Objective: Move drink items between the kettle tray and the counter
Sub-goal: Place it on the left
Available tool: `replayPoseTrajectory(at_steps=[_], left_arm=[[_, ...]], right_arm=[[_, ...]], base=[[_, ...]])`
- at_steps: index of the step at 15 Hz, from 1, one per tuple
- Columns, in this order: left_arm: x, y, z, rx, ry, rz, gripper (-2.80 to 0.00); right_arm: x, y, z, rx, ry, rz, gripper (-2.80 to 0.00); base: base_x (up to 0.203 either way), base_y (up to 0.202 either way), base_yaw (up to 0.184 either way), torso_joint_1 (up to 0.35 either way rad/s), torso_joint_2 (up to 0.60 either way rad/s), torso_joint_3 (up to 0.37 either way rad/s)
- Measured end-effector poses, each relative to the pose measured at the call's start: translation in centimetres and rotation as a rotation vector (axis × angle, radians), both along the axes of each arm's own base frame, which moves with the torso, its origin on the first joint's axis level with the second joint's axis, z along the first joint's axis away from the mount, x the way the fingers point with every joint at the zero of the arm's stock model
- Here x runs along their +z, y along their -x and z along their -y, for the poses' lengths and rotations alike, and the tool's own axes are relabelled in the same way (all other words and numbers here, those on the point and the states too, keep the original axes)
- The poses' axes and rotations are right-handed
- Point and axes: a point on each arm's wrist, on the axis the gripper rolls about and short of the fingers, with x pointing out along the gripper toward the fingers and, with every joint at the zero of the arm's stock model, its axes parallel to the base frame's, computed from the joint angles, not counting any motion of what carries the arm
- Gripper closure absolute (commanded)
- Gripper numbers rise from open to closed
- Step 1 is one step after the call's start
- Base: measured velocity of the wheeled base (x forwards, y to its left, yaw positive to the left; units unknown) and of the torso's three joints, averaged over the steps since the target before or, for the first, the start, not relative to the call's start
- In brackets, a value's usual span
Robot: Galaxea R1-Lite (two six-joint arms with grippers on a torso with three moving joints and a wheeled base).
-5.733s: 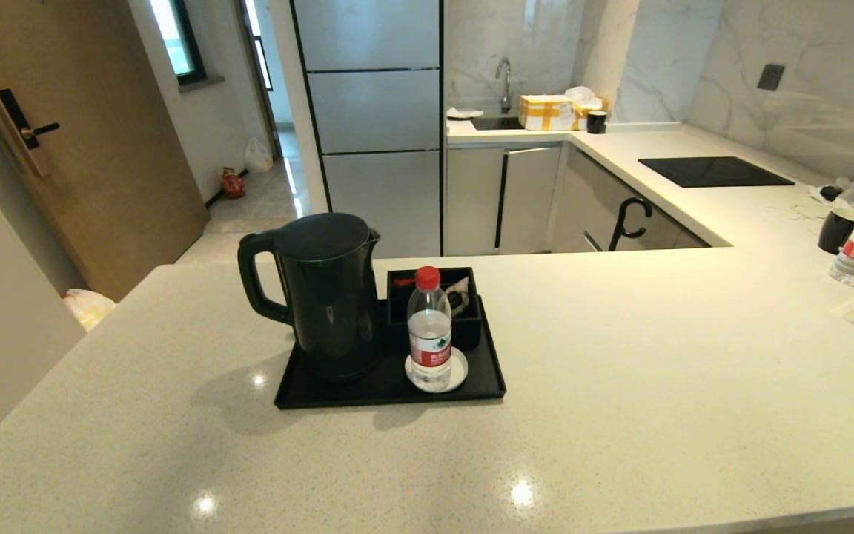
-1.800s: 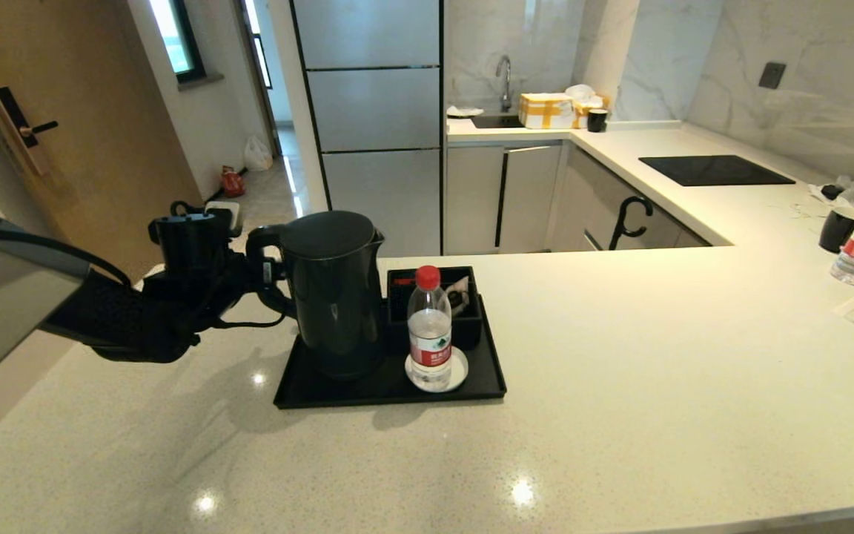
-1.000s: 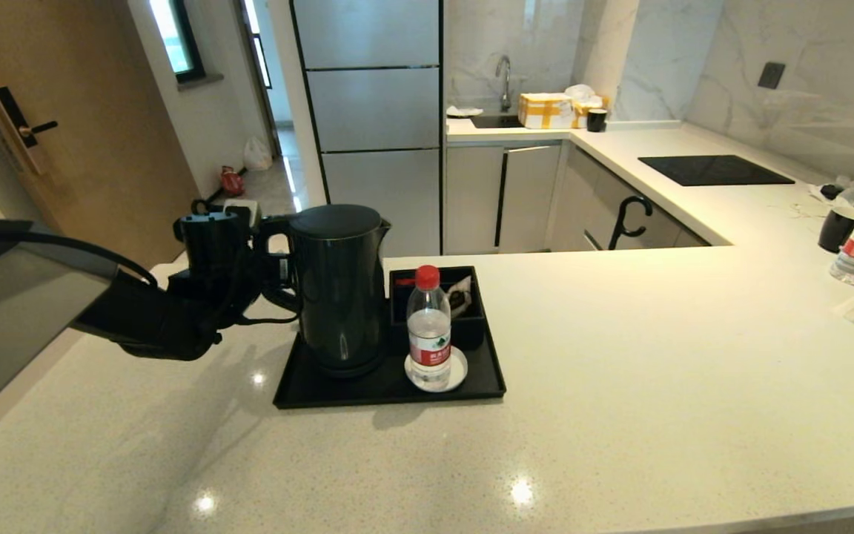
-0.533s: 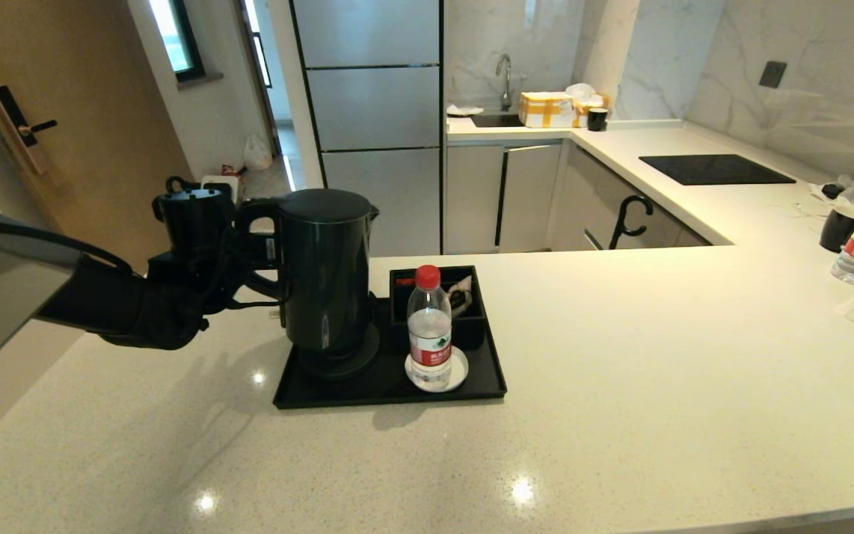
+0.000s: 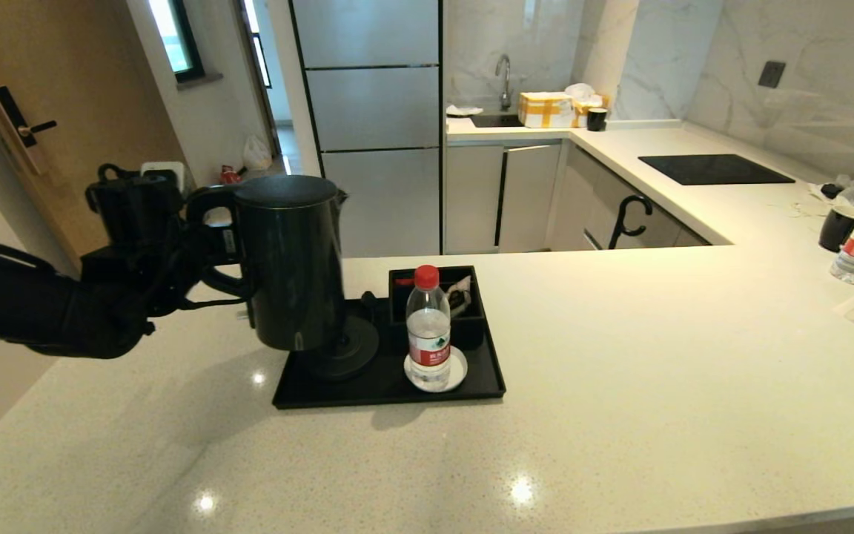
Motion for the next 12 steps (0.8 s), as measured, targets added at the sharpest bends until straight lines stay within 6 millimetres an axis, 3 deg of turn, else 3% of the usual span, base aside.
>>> replayPoseTrajectory(at_steps=[4, 7, 12], left_arm=[[-0.5, 2.3, -4.1, 0.111, 0.065, -0.009, 0.0], [-2.1, 4.1, -6.7, 0.177, 0.111, -0.021, 0.0], [-5.2, 4.5, -9.6, 0.221, 0.075, -0.002, 0.0]], right_arm=[[0.0, 0.0, 0.0, 0.0, 0.0, 0.0, 0.0], [0.0, 0.0, 0.0, 0.001, 0.0, 0.0, 0.0], [0.0, 0.0, 0.0, 0.0, 0.0, 0.0, 0.0]], base=[[0.0, 0.0, 0.0, 0.0, 0.0, 0.0], [0.0, 0.0, 0.0, 0.0, 0.0, 0.0], [0.0, 0.0, 0.0, 0.0, 0.0, 0.0]])
